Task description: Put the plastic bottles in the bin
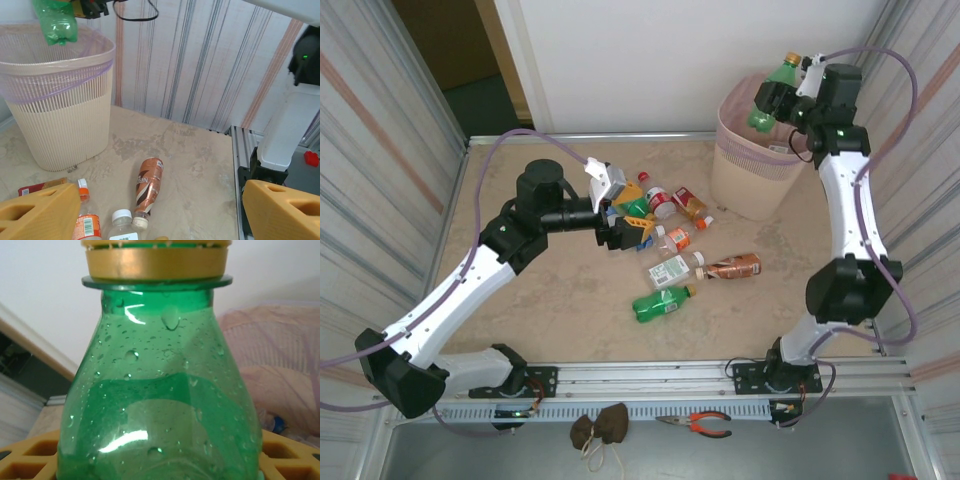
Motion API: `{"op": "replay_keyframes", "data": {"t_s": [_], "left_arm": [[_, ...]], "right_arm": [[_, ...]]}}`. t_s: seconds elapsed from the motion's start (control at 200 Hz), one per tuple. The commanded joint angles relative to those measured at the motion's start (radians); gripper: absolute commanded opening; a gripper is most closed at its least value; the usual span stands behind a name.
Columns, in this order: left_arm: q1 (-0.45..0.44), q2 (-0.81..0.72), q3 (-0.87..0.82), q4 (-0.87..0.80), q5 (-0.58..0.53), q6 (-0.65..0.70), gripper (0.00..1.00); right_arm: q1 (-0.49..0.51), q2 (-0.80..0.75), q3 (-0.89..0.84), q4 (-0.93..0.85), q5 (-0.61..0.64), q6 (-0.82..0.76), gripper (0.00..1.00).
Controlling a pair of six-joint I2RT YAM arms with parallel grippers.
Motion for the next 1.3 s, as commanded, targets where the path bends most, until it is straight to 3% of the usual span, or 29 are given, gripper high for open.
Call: {"op": "replay_keyframes", "data": {"t_s": [0.0,0.16,0.271,0.431,0.616,0.857,1.293], "left_arm": [[0.008,0.003,0.007,0.011,-0.009,0.011,0.84],[0.008,0.011,0.0,0.011,-0.013,0.001,0.84],[0.008,0.009,-0.011,0.002,-0.022,-0.002,0.84],[0.008,-0.005,-0.032,-0.012,-0.045,-0.001,0.83],[0.008,-0.03,-0.075,0.002,-0.065,-0.014,0.83],[0.008,-0.049,-0.09,-0.021,-0.105,-0.027,0.82],[0.008,-0.06,-0.097,-0.034,-0.114,-0.033,0.82]], "right_arm": [[-0.009,0.095,0.121,-0.097,0.071,0.073,0.34],[-0.008,0.252,0.267,-0.202,0.068,0.098,0.28],[-0.006,0.324,0.303,-0.198,0.012,0.154,0.31],[0.001,0.425,0.367,-0.256,0.038,0.238,0.33],[0.022,0.537,0.492,-0.447,0.164,0.211,0.39],[0.037,0.605,0.497,-0.551,0.309,0.132,0.43],[0.036,0.585,0.513,-0.569,0.347,0.13,0.69]]}}
